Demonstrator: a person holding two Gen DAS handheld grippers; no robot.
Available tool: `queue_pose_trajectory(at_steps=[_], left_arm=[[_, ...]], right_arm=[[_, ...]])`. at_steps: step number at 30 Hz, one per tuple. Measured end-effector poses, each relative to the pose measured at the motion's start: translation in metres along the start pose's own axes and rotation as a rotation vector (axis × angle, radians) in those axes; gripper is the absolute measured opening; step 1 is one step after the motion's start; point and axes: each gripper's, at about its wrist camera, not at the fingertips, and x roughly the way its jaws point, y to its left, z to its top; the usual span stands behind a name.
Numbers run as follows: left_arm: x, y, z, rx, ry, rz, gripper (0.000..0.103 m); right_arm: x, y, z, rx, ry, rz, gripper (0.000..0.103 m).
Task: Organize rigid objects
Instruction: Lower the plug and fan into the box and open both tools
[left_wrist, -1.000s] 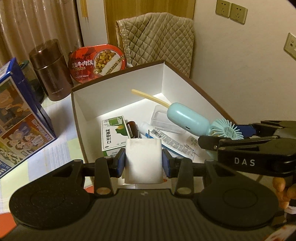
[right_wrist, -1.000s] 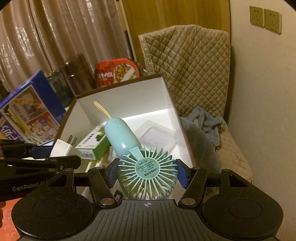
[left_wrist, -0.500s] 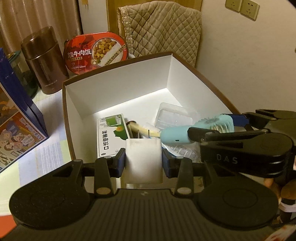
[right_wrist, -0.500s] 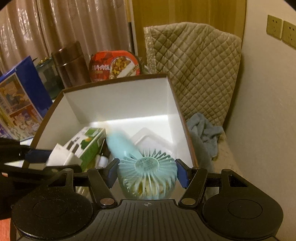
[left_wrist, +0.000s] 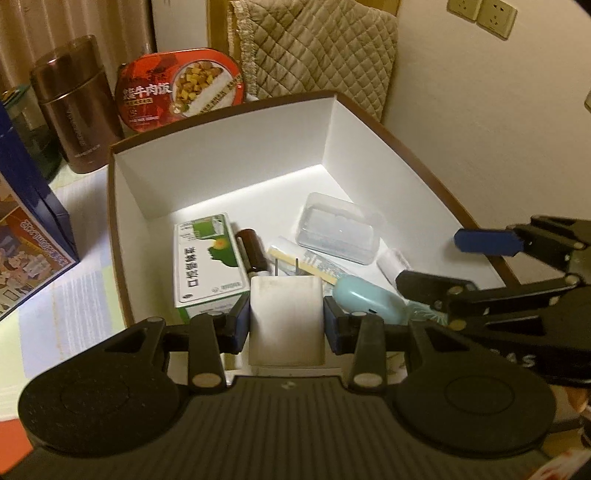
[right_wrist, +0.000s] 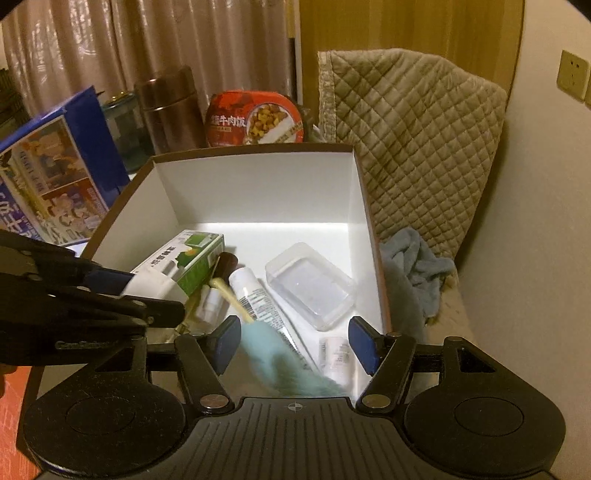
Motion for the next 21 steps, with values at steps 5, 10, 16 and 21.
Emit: queue_pose_trajectory(at_steps=[5, 10, 16, 21], left_arm=[[0.003, -0.007, 0.001, 0.018, 0.003, -0.012, 0.036], [0.001, -0.009, 0.005, 0.023, -0.019, -0.022, 0.037], [-0.011, -0.006, 0.001, 0.015, -0.024, -0.002, 0.049], [-0.025, -0.002, -0.007, 0.009, -0.029, 0.021, 0.054]], right_arm=[[-0.011, -0.004, -0.001, 0.016, -0.008, -0.002, 0.066], [-0.016, -0.007, -0.003, 0.041, -0.006, 0.013, 0.067], [-0.024, -0.005, -0.008, 0.053, -0.001, 0.042, 0.069], [-0.03, -0.001, -0.015, 0.066, 0.018, 0.071, 0.072]])
